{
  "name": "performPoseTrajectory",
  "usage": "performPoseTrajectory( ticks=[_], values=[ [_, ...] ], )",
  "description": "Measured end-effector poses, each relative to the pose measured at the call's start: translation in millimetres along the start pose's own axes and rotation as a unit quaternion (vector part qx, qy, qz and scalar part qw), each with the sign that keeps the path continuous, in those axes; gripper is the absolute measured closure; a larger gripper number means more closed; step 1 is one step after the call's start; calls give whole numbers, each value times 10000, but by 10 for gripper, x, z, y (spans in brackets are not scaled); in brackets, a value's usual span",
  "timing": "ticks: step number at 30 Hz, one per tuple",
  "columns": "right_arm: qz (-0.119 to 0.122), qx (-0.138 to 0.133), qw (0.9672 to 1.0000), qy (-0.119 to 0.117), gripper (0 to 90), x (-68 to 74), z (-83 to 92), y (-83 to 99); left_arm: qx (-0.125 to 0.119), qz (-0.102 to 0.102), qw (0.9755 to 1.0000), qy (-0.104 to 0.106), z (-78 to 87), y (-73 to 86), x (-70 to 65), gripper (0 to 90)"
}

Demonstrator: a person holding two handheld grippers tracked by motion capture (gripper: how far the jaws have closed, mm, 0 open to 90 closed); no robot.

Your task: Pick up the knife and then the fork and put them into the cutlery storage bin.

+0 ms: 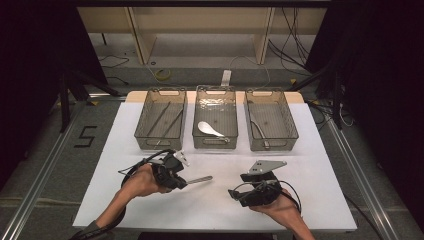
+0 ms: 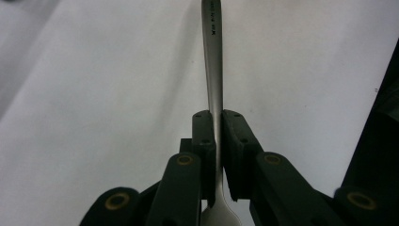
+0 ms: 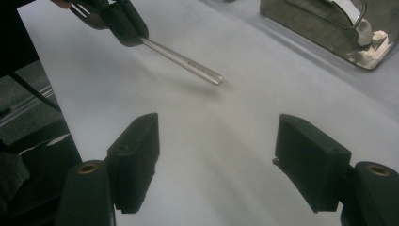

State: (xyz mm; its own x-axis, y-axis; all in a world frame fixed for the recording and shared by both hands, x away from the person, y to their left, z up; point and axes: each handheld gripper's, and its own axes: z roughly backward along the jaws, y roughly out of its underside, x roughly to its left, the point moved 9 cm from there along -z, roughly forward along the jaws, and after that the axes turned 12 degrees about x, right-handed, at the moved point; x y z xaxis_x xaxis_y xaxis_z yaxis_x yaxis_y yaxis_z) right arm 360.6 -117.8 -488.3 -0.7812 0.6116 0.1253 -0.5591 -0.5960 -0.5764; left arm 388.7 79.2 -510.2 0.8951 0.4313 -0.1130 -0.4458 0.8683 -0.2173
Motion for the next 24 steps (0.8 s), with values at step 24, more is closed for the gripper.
performPoseTrajectory(
  ticks=[24],
  values=[
    [1797,500,9823,166,350,520,-466,-218,-46,-555,9974,452,17,-193,-484,835]
  ],
)
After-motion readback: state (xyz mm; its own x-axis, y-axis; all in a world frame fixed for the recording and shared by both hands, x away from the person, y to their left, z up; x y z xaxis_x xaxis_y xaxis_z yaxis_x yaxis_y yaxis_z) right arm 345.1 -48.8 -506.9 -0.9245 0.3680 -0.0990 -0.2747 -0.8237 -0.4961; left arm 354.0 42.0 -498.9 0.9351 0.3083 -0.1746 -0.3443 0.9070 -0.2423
